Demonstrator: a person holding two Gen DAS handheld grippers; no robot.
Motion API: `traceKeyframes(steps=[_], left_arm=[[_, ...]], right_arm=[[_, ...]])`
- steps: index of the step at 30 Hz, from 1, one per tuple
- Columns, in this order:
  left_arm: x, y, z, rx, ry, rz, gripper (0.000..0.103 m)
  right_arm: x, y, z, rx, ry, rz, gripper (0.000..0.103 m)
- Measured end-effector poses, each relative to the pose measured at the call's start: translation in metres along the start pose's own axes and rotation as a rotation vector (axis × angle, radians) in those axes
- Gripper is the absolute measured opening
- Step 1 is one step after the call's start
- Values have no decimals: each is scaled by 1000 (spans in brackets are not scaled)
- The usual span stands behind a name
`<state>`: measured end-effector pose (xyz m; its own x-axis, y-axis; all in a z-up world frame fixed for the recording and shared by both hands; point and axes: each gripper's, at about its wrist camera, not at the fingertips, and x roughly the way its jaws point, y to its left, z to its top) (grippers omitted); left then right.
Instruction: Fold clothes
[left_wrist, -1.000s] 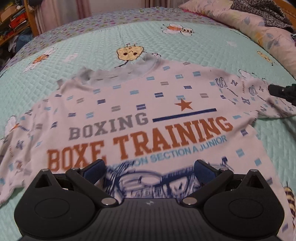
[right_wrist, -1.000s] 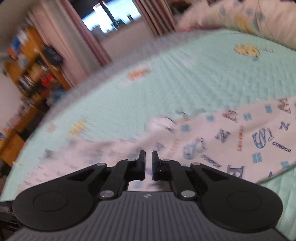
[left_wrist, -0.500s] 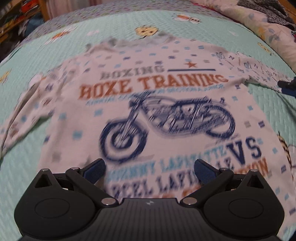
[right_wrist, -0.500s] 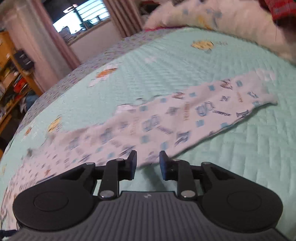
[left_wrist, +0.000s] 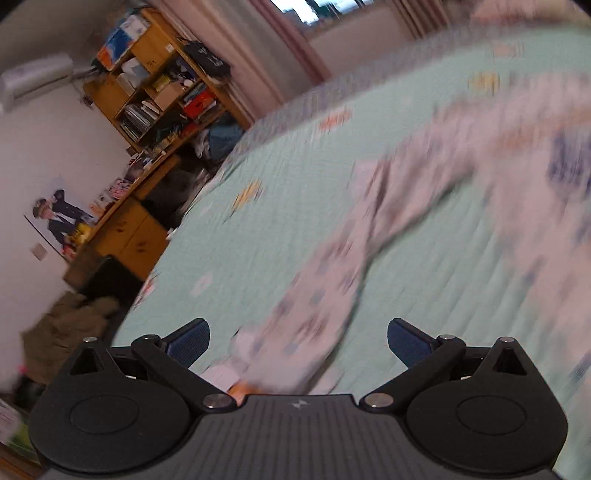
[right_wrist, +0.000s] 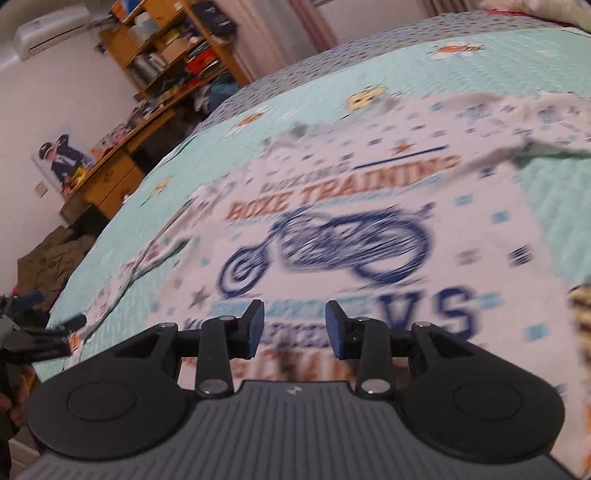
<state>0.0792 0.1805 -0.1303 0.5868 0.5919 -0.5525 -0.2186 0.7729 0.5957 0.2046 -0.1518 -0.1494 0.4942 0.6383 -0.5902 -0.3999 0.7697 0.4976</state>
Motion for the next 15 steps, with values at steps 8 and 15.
traceKeyframes(steps=[8,15], left_arm=[[26,-9,-28,181,-100,46,103],[43,2,-27,190,-109,3,98]], right_arm=[[29,10,2,-36,19,-42,44],[30,16,-2,-48,6,-60,51]])
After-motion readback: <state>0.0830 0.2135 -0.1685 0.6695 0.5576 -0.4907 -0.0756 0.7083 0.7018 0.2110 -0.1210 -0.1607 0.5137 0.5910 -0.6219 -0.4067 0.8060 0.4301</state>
